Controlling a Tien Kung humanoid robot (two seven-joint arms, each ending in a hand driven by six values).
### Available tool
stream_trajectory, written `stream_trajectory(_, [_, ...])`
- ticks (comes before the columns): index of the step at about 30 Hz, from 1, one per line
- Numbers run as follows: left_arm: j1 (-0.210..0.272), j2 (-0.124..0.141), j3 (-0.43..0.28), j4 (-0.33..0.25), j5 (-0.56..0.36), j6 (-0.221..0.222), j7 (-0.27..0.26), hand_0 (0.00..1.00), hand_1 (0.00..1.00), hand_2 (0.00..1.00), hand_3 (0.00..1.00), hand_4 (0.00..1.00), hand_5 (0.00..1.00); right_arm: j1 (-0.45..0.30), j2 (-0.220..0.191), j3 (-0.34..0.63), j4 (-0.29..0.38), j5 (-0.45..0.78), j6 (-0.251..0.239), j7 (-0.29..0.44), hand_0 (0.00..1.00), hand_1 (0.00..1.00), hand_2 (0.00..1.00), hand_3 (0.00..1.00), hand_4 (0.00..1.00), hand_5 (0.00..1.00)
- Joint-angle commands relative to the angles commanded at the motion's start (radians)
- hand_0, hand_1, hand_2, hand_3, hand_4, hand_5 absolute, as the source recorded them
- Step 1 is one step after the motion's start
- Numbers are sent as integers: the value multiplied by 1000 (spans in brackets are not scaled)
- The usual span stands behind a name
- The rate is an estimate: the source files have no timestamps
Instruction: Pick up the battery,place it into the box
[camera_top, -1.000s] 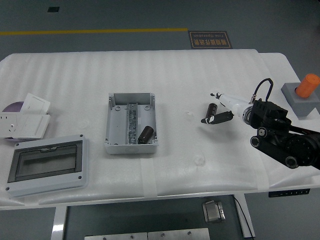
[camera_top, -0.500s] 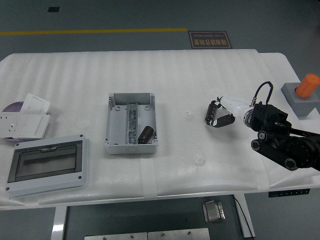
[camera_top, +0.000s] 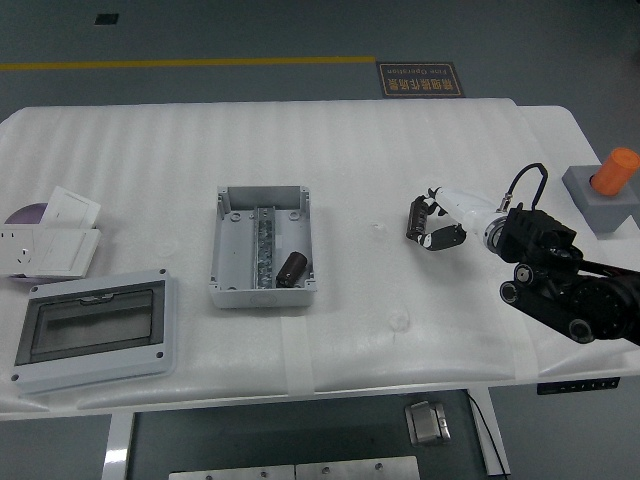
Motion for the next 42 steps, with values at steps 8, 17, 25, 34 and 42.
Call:
stream_trajectory(8, [3, -1, -47, 0, 46, -2, 14, 637, 644, 512, 571, 599, 408, -33, 11, 121, 187, -18, -26, -3, 820, 676, 676, 717, 589, 287])
stream_trajectory(17, [6, -2, -129, 0, 128, -8, 44, 637, 644, 512, 570, 609, 414, -40, 166, 94, 344, -149, -10, -46, 809, 680, 680, 729, 590, 286])
stream_trajectory(25, [9, 2, -201, 0, 197, -14, 72, 635, 644, 511, 568, 612, 416, -66, 298, 72, 265, -242, -30, -73, 902, 826, 919, 998, 685, 372])
stream_trajectory(34, [10, 2, -217, 0, 213, -17, 78, 633, 644, 510, 568, 618, 419, -87, 304, 66, 225, -218, -50, -62, 963, 914, 998, 998, 750, 426])
stream_trajectory(42, [13, 4, -204, 0, 198, -16, 72, 632, 642, 510, 568, 622, 417, -170, 208, 208, 253, -195, -89, -22, 963, 919, 998, 998, 779, 439])
